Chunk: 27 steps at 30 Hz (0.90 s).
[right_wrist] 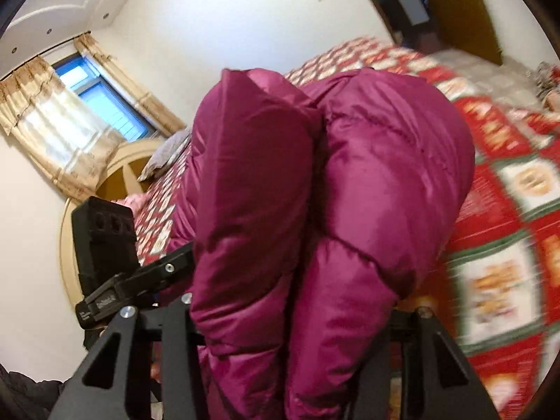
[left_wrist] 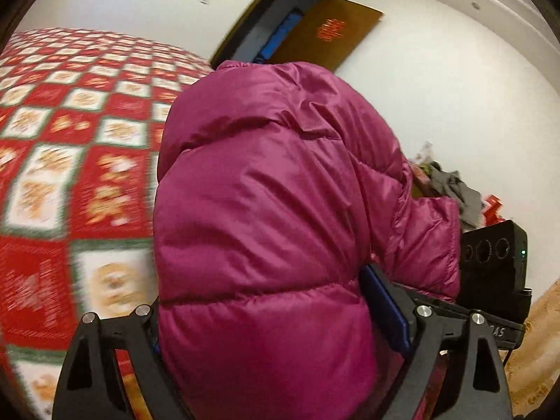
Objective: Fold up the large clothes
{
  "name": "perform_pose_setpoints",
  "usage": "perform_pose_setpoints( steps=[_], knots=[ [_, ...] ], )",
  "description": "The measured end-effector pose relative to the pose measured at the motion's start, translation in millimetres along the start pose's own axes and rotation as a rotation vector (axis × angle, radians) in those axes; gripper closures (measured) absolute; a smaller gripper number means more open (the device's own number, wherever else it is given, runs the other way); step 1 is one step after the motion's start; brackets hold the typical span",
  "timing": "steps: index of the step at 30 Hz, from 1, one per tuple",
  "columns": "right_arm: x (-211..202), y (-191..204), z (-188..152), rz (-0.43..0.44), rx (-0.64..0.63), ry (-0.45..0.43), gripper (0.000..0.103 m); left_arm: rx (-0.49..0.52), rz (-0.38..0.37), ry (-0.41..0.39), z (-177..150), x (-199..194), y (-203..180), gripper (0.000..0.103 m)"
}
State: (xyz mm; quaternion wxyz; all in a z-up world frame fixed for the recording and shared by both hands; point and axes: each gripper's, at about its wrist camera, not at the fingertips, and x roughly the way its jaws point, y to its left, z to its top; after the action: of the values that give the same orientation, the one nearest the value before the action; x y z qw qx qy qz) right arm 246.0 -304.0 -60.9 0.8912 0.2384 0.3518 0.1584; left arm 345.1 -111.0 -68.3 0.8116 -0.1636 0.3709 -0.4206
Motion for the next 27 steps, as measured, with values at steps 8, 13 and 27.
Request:
perform_pose_setpoints(
  steps=[8,13,27],
  knots=[
    [-43.1,-60.2,23.3,-0.170,0.006,-0.026,0.054,0.070,0.044,0.062,8.4,80.8,-54.7,0.012],
    [-25.9,-114.1,27.8,-0.201,0.067,-0.005,0.055,0.100,0.165,0.119,4.6,130.1,-56.6,0.012],
    [-32.2,-149.1,30.6,-0.331,0.092,0.000,0.040,0.107,0.417,0.155,-4.6,175.5,-50.3,0.003]
  ],
)
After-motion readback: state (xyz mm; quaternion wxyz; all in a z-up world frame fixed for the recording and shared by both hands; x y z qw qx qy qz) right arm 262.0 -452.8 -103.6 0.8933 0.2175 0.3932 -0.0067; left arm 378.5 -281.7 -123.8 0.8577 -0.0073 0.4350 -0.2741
